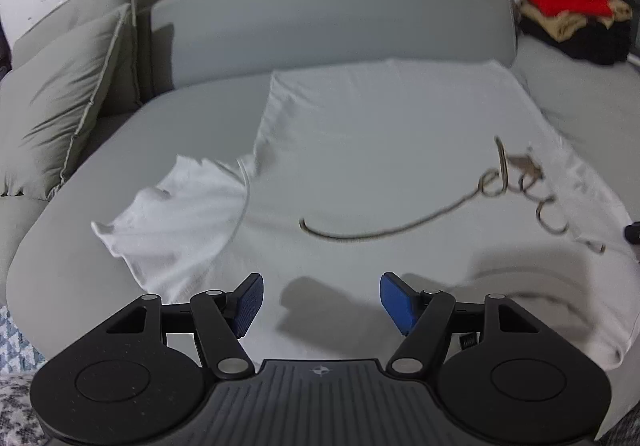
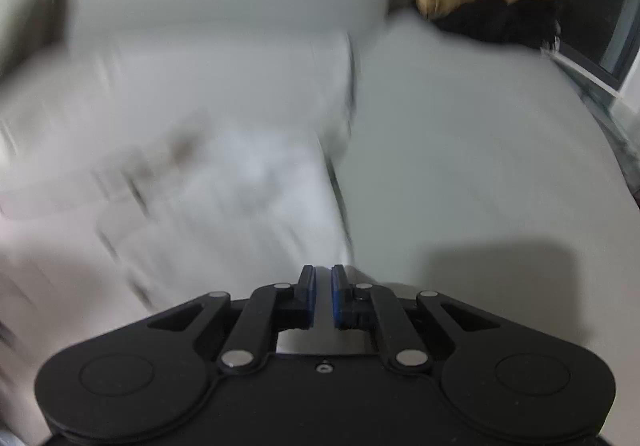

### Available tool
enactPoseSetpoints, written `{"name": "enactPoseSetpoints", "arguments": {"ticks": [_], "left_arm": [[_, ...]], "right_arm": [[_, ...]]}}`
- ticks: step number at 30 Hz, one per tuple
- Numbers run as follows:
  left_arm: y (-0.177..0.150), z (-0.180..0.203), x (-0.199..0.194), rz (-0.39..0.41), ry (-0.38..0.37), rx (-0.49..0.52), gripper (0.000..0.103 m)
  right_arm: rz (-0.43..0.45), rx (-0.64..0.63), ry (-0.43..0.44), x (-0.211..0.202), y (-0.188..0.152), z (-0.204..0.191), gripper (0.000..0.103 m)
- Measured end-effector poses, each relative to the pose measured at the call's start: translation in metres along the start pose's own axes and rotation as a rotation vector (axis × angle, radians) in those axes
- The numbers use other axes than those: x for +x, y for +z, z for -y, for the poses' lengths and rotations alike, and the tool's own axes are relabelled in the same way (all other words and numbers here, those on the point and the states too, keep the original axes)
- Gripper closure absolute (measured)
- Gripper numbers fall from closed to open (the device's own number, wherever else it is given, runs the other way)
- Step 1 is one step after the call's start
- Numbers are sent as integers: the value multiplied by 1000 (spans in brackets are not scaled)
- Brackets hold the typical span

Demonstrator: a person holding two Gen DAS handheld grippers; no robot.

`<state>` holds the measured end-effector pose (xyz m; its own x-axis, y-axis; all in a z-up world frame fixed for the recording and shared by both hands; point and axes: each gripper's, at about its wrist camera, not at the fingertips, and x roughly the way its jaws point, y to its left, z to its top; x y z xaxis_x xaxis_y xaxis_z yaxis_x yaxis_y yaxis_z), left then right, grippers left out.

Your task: Fold clothes

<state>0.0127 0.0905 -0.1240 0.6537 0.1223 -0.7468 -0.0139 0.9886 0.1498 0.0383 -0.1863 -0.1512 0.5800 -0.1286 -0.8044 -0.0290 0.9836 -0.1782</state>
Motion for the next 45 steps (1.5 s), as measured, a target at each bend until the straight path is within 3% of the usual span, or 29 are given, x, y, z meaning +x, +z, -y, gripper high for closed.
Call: {"name": "enactPoseSetpoints", "arguments": {"ticks": [2,5,8,11,14,17,18,20,24,28,32,36,37,38,42,45], "left_arm": [[-7,0,3,-30,-16,32,38],[-17,-5,-8,5,-45,66,38],[-28,-21,-20,59,-75,34,39],[-26,-48,-36,166,-68,-63,39],[-24,-84,-42,229,-11,-217,39],[-20,-131,-33,198,-8,-437,39],[-19,-147,-28,182,-16,-513,39],[-20,-180,-18,152,-59,-676,38],[-28,-237,19,60,-160,-984,35],[-28,-263,52,16,-260,-1133,38],[-17,-262,70,-15,-253,-1120,60],[-4,-256,82,-42,-212,-1070,72],[0,-251,78,-28,-184,-1031,80],[3,-247,75,-14,-156,-993,99],[19,-231,62,41,-46,-837,103],[43,-194,42,115,71,-584,103]], "right_arm": [[-8,-12,-10,-8,-8,0,103],[65,55,86,-28,-9,7,102],[137,121,182,-48,-10,14,91],[209,188,279,-68,-11,21,79],[230,244,433,-70,-5,13,69],[177,345,635,-58,5,2,61],[144,377,698,-52,7,-2,54],[66,432,796,-36,13,-11,46],[-90,526,832,-2,20,-24,40],[-108,633,883,14,19,-16,40],[-119,683,910,20,17,-14,41],[-115,676,906,23,18,-16,41],[-114,676,906,23,18,-15,41],[-112,678,906,23,17,-13,41],[-94,686,898,19,17,-9,41],[-71,716,893,13,15,2,40]]}}
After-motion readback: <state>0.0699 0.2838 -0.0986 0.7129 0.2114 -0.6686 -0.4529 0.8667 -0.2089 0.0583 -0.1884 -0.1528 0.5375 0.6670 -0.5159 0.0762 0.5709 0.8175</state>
